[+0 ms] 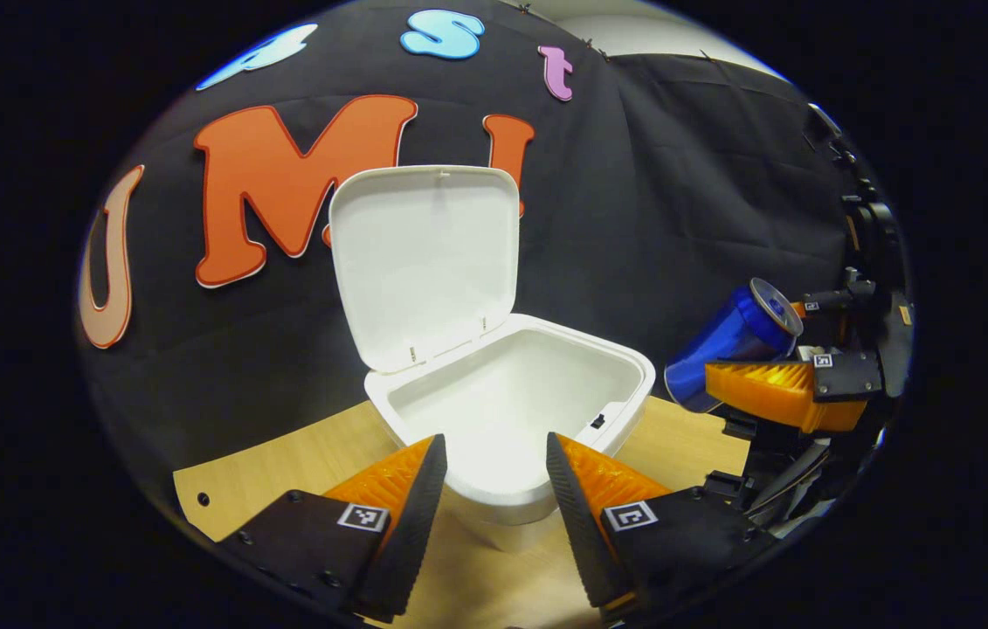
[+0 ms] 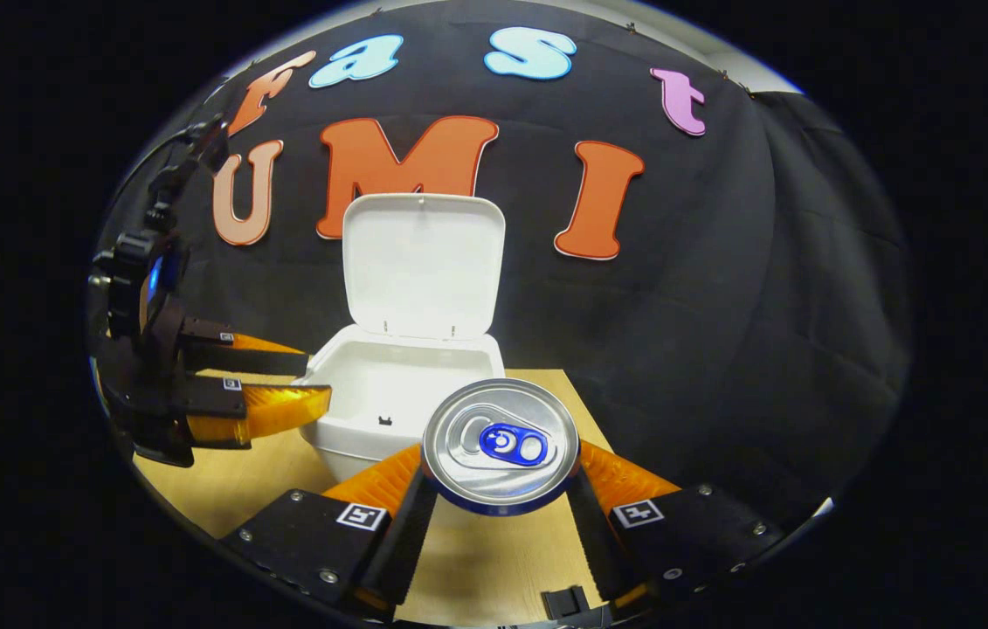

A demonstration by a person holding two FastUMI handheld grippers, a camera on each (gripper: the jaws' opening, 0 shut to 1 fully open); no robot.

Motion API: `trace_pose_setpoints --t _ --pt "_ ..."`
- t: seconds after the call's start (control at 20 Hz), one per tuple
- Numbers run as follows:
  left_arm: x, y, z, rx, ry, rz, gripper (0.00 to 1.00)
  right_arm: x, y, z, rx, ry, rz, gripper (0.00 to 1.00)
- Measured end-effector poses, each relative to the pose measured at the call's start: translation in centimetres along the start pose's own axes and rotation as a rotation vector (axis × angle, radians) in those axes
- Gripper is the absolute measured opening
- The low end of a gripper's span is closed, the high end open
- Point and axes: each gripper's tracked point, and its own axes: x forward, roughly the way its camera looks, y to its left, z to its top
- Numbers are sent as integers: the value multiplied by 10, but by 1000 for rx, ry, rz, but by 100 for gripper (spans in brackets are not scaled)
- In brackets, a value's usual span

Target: Press the lid of the desktop garbage bin to open it, pick up the crumpled paper on the desktop and throw it into the bin, then pick up the pop can on the desktop and drop it into the bin, and finally close the garbage bin lid.

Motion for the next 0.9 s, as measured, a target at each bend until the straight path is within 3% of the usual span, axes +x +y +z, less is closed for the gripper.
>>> trace_pose_setpoints --t 0.15,0.3,0.55,0.9 --pt "-9 11 -1 -15 -20 34 87 2 -4 13 -16 -17 8 79" --pt "-23 22 -1 -13 -36 82 91 4 -1 32 -32 -50 29 79" --pt "-45 44 -6 1 -52 171 92 19 6 55 -60 -87 76 79" --pt "-75 83 -18 -52 -56 331 92 47 24 54 -84 -65 133 79"
